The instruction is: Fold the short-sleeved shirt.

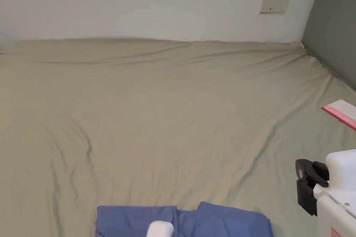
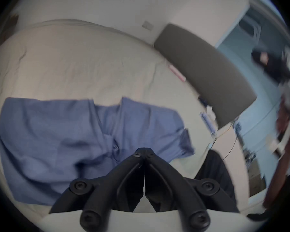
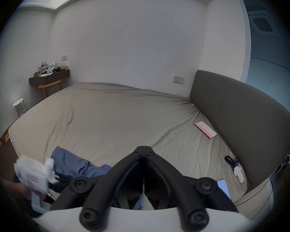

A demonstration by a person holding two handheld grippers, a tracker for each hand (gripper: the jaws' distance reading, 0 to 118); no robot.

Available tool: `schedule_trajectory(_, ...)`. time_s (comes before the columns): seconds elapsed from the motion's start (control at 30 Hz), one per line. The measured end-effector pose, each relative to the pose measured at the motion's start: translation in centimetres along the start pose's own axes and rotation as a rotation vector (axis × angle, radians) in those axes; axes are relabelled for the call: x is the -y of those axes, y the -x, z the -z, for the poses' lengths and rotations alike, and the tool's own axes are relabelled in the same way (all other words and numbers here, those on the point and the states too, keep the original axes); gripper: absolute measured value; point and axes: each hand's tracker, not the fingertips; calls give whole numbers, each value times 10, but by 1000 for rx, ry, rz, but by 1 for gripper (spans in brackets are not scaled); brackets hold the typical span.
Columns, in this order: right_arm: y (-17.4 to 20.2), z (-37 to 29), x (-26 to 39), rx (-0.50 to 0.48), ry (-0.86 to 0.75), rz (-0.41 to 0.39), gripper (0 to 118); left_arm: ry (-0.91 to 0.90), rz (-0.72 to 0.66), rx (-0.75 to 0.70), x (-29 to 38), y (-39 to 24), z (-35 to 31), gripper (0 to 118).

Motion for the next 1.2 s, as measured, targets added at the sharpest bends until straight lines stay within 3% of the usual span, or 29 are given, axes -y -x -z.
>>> schedule_trajectory(0.23, 8, 6, -4, -11, -4, -16, 2, -132, -218, -31, -49, 100, -98, 4)
schedule_trajectory(0.27, 10, 7, -4, -15, -2, -19, 2, -123, -249, -30, -51, 119, -108, 15)
schedule_trajectory(0.37, 15, 11, -3, -24, 5, -30, 2, -68, -357, 28, -51, 166, -127, 80)
schedule_trajectory(0.4, 17, 11, -3, -26, 8, -33, 2, -77, -373, 17, -49, 178, -130, 109)
schedule_trajectory(0.43, 18, 12, -3, -27, 11, -37, 2, -57, -389, 9, -46, 190, -131, 118)
schedule_trajectory(0.67, 20, 12, -5, -23, 22, -57, 2, -8, -682, 133, -18, 244, -100, 117)
schedule_trajectory(0.73, 21, 12, -6, -23, 23, -64, 2, -53, -702, 278, -12, 208, -95, 117)
schedule_trajectory(0.8, 23, 13, -7, -24, 25, -70, 2, -21, -768, 335, -13, 199, -76, 116)
schedule_trajectory(0.83, 25, 13, -7, -26, 25, -72, 2, -10, -772, 324, -9, 208, -62, 111)
schedule_trajectory(0.87, 26, 14, -7, -30, 25, -74, 2, 0, -756, 306, -9, 203, -52, 98)
schedule_trajectory(0.9, 28, 14, -8, -34, 25, -76, 2, 38, -724, 235, -10, 196, -44, 58)
schedule_trajectory(0.93, 29, 14, -8, -37, 25, -78, 2, 112, -659, 102, -13, 188, -34, 10)
schedule_trajectory(0.97, 30, 13, -8, -41, 24, -81, 2, 145, -576, -12, -14, 183, -33, 12)
schedule_trajectory(1.0, 31, 12, -9, -45, 22, -85, 2, 91, -532, 62, -19, 179, -37, 11)
schedule_trajectory(1.1, 32, 11, -9, -46, 19, -98, 2, 109, -388, -102, -35, 156, -53, 12)
schedule_trajectory(1.2, 33, 11, -10, -49, 20, -103, 2, 83, -302, -129, -41, 145, -67, 11)
